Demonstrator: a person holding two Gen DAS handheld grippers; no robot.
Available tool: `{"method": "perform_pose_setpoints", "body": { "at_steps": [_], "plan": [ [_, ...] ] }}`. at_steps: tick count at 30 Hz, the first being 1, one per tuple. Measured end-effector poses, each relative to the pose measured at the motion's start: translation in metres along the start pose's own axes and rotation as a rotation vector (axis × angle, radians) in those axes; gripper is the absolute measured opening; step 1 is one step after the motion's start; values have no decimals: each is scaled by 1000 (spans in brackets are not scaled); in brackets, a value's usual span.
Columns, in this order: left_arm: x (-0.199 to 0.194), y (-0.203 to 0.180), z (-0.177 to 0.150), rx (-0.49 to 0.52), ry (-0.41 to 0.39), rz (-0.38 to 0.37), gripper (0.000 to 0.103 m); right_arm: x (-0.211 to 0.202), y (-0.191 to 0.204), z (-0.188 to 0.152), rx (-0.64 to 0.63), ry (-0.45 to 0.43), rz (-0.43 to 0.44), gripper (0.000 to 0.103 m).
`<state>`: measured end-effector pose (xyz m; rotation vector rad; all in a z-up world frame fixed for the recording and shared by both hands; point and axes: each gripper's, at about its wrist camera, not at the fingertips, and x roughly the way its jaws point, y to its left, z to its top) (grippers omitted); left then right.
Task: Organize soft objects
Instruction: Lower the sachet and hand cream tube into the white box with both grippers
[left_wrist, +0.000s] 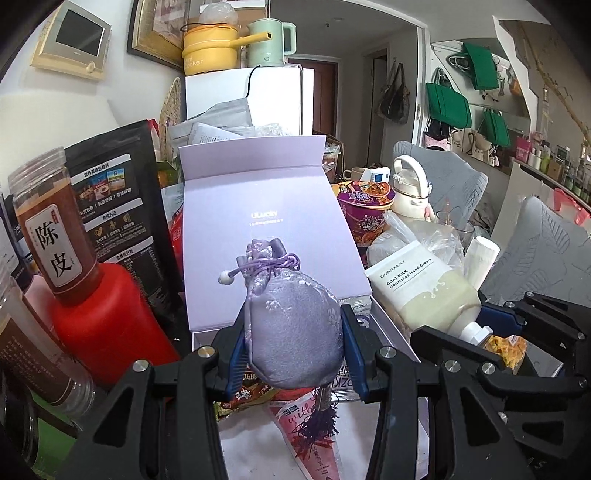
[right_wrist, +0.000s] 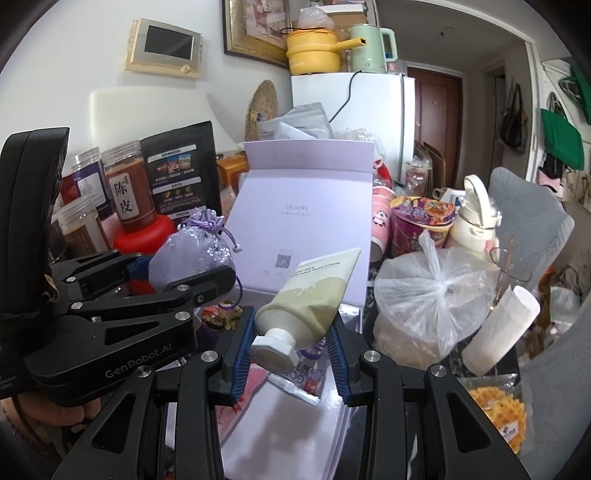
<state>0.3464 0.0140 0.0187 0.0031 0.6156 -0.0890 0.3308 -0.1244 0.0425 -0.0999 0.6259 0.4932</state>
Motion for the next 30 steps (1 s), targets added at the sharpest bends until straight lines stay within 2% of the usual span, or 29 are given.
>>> {"method": "perform_pose_setpoints", "body": {
  "at_steps": [12,21,30],
  "plan": [
    [37,1,-11,13,103,9,45,32,-7,-13,12,94,-8,37],
    [60,2,-22,11,187,-13,45,51,-11,-21,22,170,-21,37],
    [67,4,-25,10,218,-8,45,62,-16,-26,34,245,-28,38]
  ]
}}
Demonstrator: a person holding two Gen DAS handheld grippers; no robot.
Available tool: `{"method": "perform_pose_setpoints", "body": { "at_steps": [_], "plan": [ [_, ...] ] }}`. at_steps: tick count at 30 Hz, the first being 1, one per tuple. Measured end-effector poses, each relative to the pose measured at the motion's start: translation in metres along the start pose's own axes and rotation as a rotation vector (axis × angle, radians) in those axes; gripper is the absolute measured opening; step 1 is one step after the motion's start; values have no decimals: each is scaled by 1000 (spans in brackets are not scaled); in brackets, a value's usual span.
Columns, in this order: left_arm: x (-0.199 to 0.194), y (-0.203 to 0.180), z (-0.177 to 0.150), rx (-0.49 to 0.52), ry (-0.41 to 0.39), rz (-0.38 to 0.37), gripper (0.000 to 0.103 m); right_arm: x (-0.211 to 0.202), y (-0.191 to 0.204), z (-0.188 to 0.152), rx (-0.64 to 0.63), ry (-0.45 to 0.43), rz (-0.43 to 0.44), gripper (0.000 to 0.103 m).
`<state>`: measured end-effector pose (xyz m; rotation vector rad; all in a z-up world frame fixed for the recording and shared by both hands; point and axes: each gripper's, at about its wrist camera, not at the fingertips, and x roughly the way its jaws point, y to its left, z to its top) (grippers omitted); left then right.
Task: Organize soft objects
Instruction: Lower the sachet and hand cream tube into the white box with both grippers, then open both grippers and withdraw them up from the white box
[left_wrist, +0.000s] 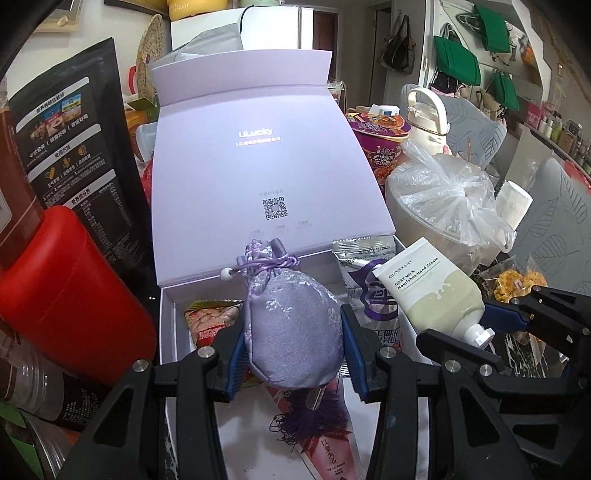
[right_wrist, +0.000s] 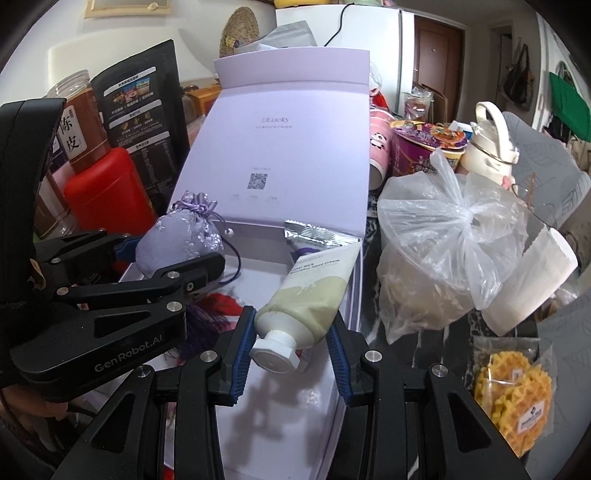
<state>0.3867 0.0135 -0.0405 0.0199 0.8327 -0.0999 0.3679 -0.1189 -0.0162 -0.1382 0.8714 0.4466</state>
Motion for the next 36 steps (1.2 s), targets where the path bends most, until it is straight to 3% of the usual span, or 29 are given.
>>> {"method": "perform_pose_setpoints", "body": {
  "at_steps": [3,5,10,13,15,17,36],
  "plan": [
    [-2,1,2,-2,7,15,45,0,-1,0,-2,8,-21,44],
    [-4,1,3,-1,1,38,45,-1,-1,0,-9,14,-23,58],
    [-2,3,5,-16,31,31,46,-5,1,2,-12,8,-45,62],
    [-3,2,6,-12,30,58,51,-8,0,3,-10,1,-52,62],
    [-4,3,6,-13,28,67,70,-10,-2,3,-7,-5,-59,62],
    [-7,2,6,-16,18,75,76,-13,-3,4,-5,-13,-69,62],
    [-43,-3,12,-2,-51,92,76,-48,-4,7,15,-77,-81,62]
  ]
}}
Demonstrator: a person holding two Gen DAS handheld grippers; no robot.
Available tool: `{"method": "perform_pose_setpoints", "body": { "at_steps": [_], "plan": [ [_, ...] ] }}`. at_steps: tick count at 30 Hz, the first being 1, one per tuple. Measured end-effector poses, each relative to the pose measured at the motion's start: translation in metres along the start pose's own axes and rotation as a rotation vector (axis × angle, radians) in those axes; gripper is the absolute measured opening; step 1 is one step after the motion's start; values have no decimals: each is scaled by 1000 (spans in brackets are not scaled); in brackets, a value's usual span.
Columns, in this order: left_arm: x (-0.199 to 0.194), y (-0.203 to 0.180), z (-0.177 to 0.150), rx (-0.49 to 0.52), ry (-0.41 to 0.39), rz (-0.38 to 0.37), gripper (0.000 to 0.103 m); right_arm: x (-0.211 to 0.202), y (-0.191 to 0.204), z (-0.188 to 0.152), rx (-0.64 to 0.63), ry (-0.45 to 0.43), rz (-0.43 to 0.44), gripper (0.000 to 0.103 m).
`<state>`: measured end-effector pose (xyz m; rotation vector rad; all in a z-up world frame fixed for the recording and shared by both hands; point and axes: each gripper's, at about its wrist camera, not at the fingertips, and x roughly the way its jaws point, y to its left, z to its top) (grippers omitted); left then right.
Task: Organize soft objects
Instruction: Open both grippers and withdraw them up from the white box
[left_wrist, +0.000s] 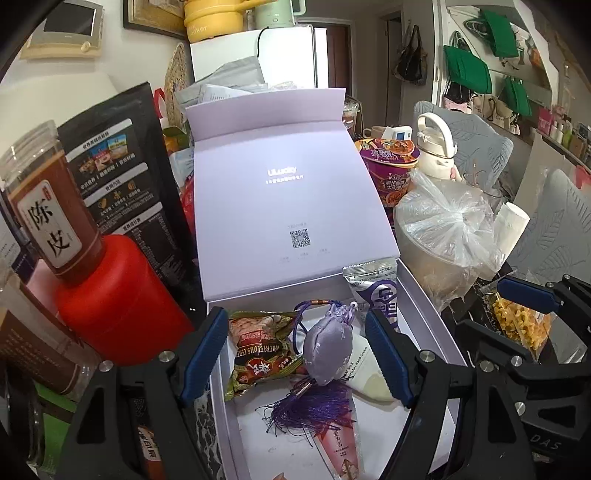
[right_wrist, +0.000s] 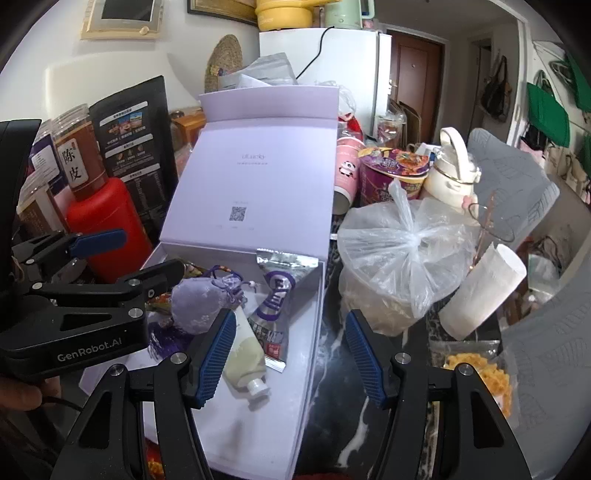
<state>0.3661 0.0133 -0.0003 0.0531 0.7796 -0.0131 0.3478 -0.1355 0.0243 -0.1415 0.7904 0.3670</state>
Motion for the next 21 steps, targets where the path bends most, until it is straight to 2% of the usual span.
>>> {"method": "perform_pose_setpoints", "body": {
  "at_steps": [8,21],
  "plan": [
    [-47,-1,3,-1,-62,-28,76,-41,9,0,-10,-53,9,62],
    [-126,-2,-8,15,-152,-14,76,-111,26,-13,-34,-134,0,62]
  ]
}}
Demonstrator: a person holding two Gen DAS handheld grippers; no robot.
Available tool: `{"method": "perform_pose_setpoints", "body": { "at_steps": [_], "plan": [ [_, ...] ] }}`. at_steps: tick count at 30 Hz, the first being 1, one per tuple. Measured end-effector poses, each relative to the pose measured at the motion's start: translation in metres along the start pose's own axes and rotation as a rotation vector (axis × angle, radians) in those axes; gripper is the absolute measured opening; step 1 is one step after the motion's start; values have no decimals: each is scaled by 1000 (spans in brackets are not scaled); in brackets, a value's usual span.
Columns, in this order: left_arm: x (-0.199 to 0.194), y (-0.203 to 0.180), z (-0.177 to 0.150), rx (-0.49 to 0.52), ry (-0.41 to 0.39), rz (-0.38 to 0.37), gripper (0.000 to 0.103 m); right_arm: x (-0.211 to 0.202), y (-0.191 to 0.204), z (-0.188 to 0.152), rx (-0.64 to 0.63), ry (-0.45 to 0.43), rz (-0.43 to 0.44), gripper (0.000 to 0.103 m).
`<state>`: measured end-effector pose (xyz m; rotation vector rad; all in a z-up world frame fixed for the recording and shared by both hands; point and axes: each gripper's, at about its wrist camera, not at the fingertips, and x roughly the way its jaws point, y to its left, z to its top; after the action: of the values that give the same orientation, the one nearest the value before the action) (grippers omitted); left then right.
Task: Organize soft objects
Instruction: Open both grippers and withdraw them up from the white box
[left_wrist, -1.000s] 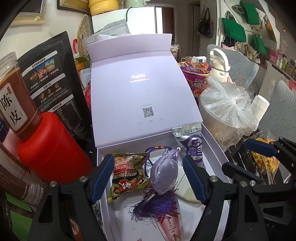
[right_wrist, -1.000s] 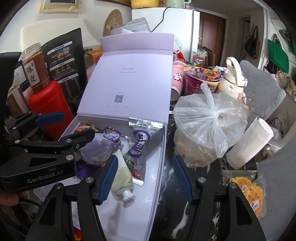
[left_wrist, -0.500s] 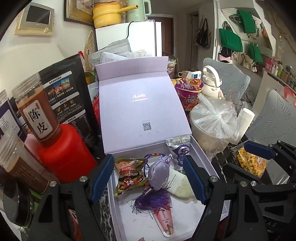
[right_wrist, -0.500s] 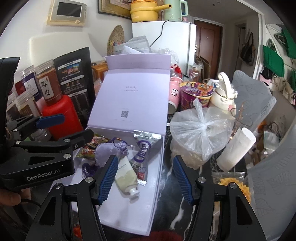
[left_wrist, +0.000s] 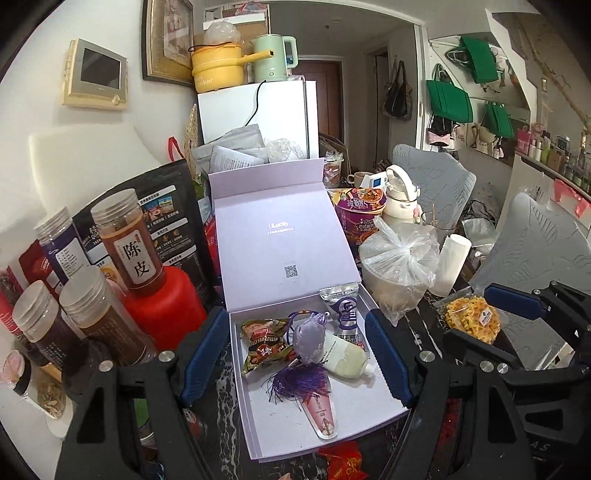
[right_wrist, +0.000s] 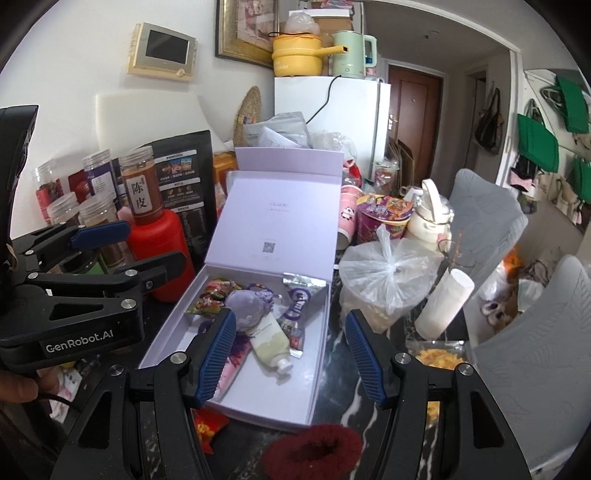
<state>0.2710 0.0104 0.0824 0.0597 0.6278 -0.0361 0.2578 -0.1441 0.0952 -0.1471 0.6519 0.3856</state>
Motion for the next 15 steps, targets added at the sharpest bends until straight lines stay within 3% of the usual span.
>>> {"method": "perform_pose_setpoints", "body": {
  "at_steps": [8,15],
  "plan": [
    [-41,-6,-9,14,-44,19,76,-42,14,-10,-20,-53,1,66],
    [-65,-12,-23,18,-57,21,91,-69,23,-26,-36,-78,-5,70]
  ]
}}
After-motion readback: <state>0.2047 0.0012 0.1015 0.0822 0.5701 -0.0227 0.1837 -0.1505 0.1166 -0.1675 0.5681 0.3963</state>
